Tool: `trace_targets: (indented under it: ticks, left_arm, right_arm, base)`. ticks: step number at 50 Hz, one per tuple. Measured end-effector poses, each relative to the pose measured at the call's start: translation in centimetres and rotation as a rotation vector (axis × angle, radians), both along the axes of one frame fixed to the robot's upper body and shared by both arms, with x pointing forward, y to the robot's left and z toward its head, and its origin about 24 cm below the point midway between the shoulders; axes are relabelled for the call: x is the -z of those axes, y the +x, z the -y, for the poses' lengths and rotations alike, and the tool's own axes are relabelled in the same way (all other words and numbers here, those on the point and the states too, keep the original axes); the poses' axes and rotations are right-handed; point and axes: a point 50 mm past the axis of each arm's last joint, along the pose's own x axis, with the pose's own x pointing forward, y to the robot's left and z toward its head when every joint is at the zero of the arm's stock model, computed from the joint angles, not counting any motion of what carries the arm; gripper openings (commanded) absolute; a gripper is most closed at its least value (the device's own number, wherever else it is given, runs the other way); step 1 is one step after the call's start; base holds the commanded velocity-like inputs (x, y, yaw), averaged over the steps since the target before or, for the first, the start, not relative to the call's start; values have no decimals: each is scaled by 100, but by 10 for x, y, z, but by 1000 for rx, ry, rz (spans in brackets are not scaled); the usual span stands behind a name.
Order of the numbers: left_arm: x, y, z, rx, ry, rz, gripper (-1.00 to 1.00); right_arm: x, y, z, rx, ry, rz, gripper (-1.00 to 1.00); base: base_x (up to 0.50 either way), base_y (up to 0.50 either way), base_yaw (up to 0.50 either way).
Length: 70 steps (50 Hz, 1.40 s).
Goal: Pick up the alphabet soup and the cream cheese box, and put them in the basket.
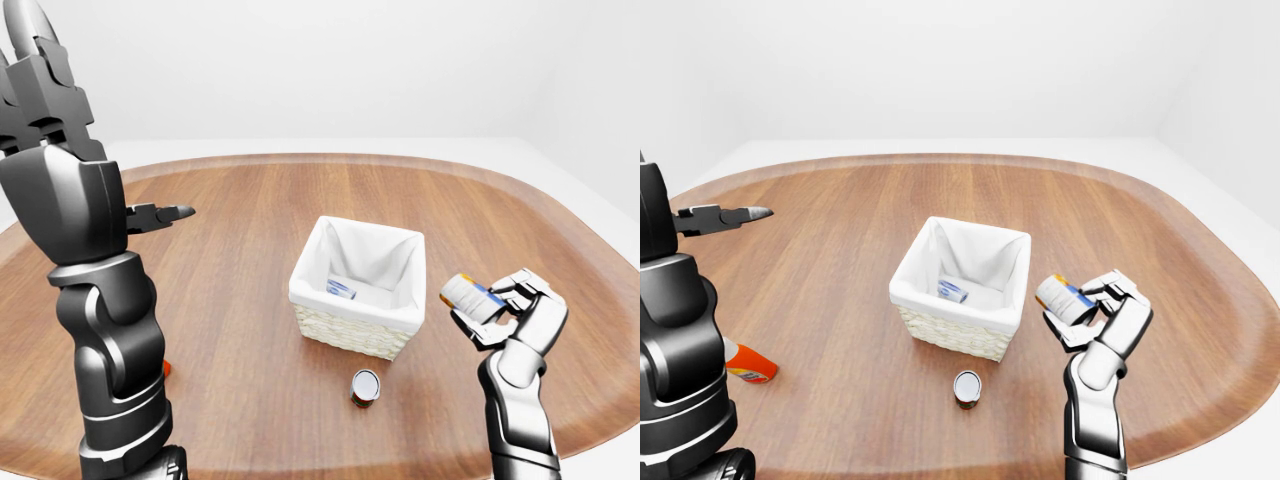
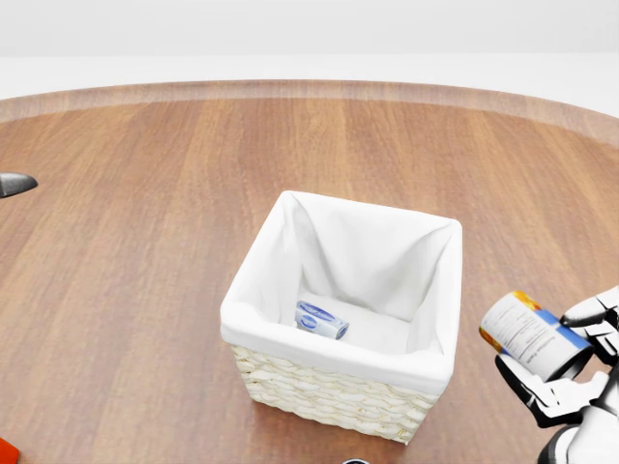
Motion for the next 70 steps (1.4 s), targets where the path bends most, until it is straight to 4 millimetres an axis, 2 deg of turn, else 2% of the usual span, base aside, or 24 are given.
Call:
trace_targets:
  ticks: [15, 31, 70]
  left_arm:
    - [-1, -1, 1, 2, 3, 2, 100]
    - [-1, -1, 1, 2, 5, 2, 100]
    - [0, -1, 0, 3, 0, 2, 100]
  right_arm:
    - [-28, 15, -9, -44, -34, 114, -100]
    - [-51, 36, -29, -122, -83, 185, -100]
    - [-71, 96, -77, -254, -324, 130, -100]
  base:
    - [0, 0, 0]
    - [0, 0, 0]
    - [0, 0, 0]
